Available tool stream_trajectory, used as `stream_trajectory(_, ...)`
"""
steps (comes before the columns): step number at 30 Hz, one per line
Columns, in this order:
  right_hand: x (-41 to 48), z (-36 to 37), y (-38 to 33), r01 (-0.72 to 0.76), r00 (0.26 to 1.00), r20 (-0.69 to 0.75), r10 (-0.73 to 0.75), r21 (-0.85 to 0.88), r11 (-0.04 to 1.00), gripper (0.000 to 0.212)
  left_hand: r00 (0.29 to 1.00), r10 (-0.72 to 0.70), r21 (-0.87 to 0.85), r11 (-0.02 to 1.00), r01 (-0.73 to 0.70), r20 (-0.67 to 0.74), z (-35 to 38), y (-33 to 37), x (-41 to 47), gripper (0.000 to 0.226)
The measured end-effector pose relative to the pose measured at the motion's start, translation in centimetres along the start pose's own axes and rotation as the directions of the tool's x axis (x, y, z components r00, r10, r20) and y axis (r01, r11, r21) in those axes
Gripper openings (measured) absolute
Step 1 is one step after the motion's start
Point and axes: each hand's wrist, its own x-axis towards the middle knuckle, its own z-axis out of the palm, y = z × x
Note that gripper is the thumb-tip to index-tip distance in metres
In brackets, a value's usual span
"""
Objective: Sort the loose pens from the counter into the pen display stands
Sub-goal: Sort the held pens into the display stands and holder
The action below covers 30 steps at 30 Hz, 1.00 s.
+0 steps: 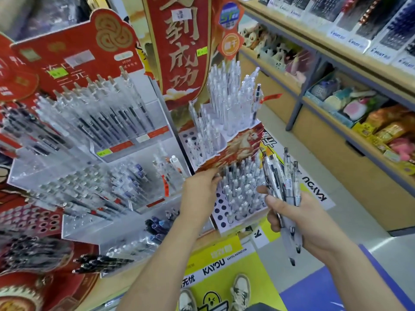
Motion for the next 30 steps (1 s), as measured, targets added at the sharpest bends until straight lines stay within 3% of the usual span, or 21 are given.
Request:
stream_trajectory(2,0.2,0.0,0.0,-0.001,1.000,-0.013,0.001,0.042,0.999,0.032,0.998,-0.012,-0.001,1.000,0.012,0.069,0.2,0.0,0.2,0.021)
stream_trajectory(6,0.7,0.3,0.2,-0.023,0.999,-0.034,0.030,0.169,0.985,0.025,0.995,-0.100,0.036,0.994,0.100,0.020,0.4,0.2,0.6,0.021)
stream_trajectory(13,1.6,0.9,0.3,-0.035,0.999,-0.029,0.042,0.219,0.975,0.024,0.981,-0.098,0.306,0.951,0.043,0.165,0.5,0.0,1.3,0.020)
stream_trajectory(15,1.7,1.2,0.4,-0.030,0.999,-0.023,0.036,0.223,0.974,0.027,0.987,-0.095,0.316,0.948,0.050,0.129,-0.5,0.2,0.7,0.019)
stream_trajectory(16,1.8,1.4,0.4,-0.028,0.999,-0.018,0.033,0.227,0.973,0.030,0.995,-0.084,0.240,0.969,0.067,0.062,-1.3,0.6,0.1,0.018)
stream_trajectory(18,1.8,1.7,0.5,-0.029,1.000,-0.003,0.030,0.241,0.970,0.038,0.993,-0.119,-0.111,0.987,0.120,0.010,-3.1,2.7,-1.5,0.018)
stream_trajectory(19,1.7,2.0,0.6,-0.028,1.000,0.011,0.026,0.243,0.970,0.040,0.981,-0.169,-0.354,0.915,0.193,0.098,-3.8,3.8,-2.0,0.019)
stream_trajectory(21,1.6,2.8,0.6,-0.014,0.999,0.040,0.005,0.240,0.971,0.038,0.914,-0.197,-0.705,0.586,0.399,0.354,-4.4,5.6,-2.6,0.022)
stream_trajectory(22,1.5,3.2,0.5,-0.009,0.999,0.048,-0.003,0.241,0.970,0.037,0.891,-0.196,-0.752,0.482,0.451,0.409,-4.3,5.8,-2.7,0.021)
stream_trajectory(25,1.4,3.9,0.4,-0.029,0.999,0.049,0.019,0.226,0.974,0.040,0.891,-0.260,-0.780,0.434,0.451,0.371,-4.5,5.6,-2.7,0.017)
stream_trajectory(28,1.1,3.6,0.3,-0.103,0.994,0.059,0.093,0.191,0.976,0.043,0.903,-0.292,-0.857,0.323,0.402,0.314,-5.1,4.9,-2.3,0.023)
stream_trajectory(30,0.7,3.4,0.2,-0.108,0.989,0.119,0.093,0.125,0.986,0.037,0.909,-0.303,-0.886,0.277,0.371,0.286,-5.4,4.4,-1.9,0.026)
